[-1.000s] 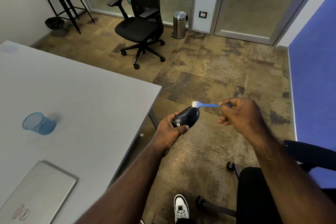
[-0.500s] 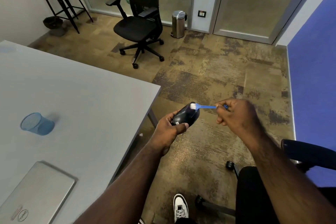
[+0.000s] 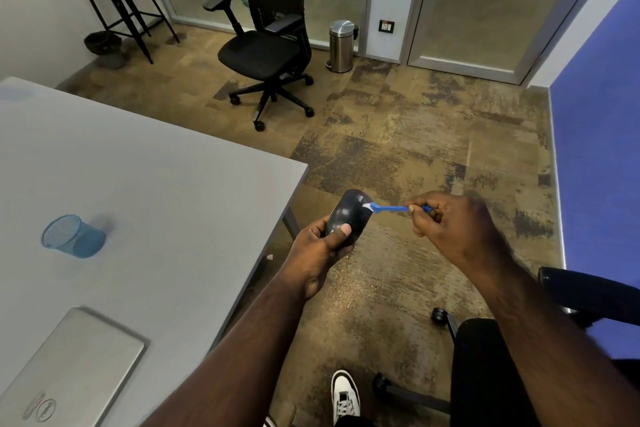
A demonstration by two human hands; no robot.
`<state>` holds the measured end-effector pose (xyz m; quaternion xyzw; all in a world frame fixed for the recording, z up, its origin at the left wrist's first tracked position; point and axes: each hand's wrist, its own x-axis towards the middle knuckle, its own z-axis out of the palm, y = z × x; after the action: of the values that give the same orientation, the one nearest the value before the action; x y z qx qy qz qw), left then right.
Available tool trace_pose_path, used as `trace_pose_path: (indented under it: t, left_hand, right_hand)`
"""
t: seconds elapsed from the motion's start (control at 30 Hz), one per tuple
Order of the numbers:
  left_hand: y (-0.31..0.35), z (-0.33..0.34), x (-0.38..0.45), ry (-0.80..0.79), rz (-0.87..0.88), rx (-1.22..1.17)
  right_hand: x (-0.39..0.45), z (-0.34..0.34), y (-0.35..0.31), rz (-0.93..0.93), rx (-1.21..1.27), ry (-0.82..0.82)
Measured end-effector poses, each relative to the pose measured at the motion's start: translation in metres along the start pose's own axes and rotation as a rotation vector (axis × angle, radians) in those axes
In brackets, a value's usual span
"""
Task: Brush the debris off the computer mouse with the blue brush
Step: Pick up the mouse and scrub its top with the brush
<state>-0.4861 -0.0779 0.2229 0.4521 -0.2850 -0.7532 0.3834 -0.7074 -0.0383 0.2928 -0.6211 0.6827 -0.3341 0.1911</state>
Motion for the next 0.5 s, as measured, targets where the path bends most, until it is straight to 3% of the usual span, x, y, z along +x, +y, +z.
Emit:
trace_pose_path:
  t: [0.07, 0.23, 0.4, 0.5]
  left_hand:
    - [0.0007, -0.0008, 0.0000, -0.001, -0.019, -0.048]
    - [0.0003, -0.0019, -0.0005, -0.022, -0.074, -0.175]
    - [-0.0006, -0.0006, 0.0007, -0.024, -0.093, -0.190]
    - [-0.0010, 0.0002, 0.0006, -0.030, -0.095, -0.199]
  right_hand:
    - [-0.0025, -0.0019, -0.0010, -0.010, 0.009, -0.076]
    - [-0.0030, -0.0039, -0.0015, -0.037, 0.049, -0.067]
    - [0.0025, -0.0032, -0.0028, -0.020, -0.042, 0.075]
    - [0.0011, -0.0067, -0.0047, -0.039, -0.007, -0.089]
